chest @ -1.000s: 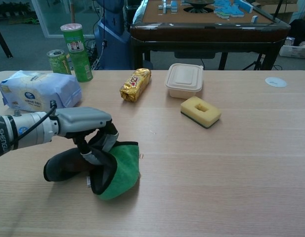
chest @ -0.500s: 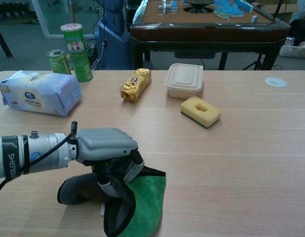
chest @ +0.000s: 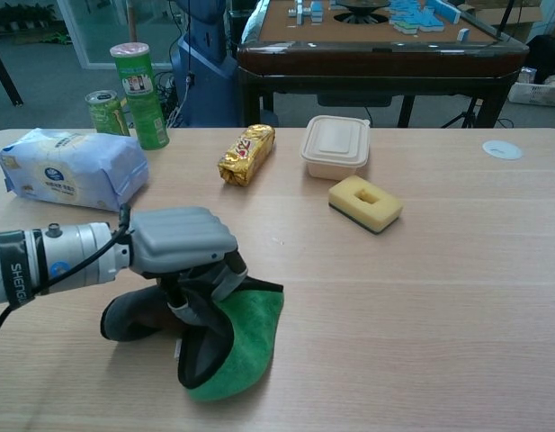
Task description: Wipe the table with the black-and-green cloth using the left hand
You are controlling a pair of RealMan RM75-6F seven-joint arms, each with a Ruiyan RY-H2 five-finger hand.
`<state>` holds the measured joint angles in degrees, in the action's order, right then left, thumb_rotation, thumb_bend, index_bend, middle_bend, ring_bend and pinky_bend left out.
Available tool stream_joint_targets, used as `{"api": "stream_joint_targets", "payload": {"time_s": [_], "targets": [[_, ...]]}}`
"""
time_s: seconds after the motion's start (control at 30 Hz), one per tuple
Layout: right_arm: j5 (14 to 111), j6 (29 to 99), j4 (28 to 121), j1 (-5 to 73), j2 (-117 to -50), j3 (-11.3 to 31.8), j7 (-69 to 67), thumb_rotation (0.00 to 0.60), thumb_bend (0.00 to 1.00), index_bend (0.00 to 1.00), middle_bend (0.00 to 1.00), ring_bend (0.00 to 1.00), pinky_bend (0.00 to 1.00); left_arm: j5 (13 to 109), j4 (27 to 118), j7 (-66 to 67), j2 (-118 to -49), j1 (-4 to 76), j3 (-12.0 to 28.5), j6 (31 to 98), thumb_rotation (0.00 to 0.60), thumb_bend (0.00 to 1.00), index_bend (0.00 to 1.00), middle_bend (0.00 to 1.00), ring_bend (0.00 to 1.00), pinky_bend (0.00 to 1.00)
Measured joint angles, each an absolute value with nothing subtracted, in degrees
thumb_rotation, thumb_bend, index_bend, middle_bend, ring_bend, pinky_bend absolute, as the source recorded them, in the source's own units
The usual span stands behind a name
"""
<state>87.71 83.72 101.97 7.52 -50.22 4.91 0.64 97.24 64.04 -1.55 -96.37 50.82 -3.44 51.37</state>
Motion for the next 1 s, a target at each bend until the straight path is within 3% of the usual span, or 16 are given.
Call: {"api": "stream_joint_targets", "payload": {"time_s": [0.37, 1.0], "targets": [[88.2, 83.8, 102.5, 7.5, -50.1, 4.9, 1.0, 0.6, 0.24, 0.36, 0.28, 0.21, 0.24, 96.9, 55.3, 1.5, -98.0, 49.7, -4.0, 52.9, 0.6, 0.2, 0.64, 0.67, 0.66, 0.88], [88.0, 84.6, 102.7, 6.8, -49.8, 4.7, 1.0, 0.6, 0.24, 0.36, 0.28, 0.21, 0.24, 102.5, 64.4, 5.8, -101.7, 49.8, -7.4, 56.2, 0.6, 0.2, 0.62, 0.67, 0.65, 0.88]]}}
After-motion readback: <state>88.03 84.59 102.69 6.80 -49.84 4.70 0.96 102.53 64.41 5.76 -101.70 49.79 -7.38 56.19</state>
